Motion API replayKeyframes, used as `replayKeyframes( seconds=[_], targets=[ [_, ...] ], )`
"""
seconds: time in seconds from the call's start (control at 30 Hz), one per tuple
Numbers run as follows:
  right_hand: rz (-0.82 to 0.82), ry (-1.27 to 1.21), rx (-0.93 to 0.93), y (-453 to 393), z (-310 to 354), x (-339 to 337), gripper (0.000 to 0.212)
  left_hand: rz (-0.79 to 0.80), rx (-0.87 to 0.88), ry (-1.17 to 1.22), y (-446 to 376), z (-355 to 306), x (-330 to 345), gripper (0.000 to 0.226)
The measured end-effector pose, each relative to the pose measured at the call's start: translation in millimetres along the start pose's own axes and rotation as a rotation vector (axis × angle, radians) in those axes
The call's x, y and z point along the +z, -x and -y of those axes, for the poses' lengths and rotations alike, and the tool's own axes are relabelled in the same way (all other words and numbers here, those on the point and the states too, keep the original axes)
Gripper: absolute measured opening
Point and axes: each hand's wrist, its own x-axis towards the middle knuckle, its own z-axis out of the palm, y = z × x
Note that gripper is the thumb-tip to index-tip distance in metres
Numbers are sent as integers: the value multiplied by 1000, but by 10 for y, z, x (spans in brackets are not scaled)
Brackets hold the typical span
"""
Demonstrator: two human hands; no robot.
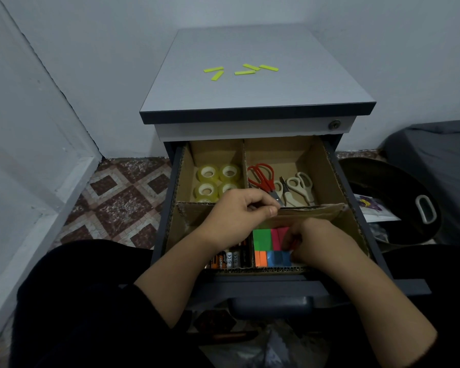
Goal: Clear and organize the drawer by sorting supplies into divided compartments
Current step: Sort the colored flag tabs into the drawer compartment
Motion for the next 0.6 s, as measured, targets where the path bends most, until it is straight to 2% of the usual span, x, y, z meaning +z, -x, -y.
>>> replayKeyframes(
  seconds=[0.6],
  targets=[
    [-26, 11, -30, -44, -32, 20, 30, 7, -4, 1, 14, -24, -11, 12]
  ],
)
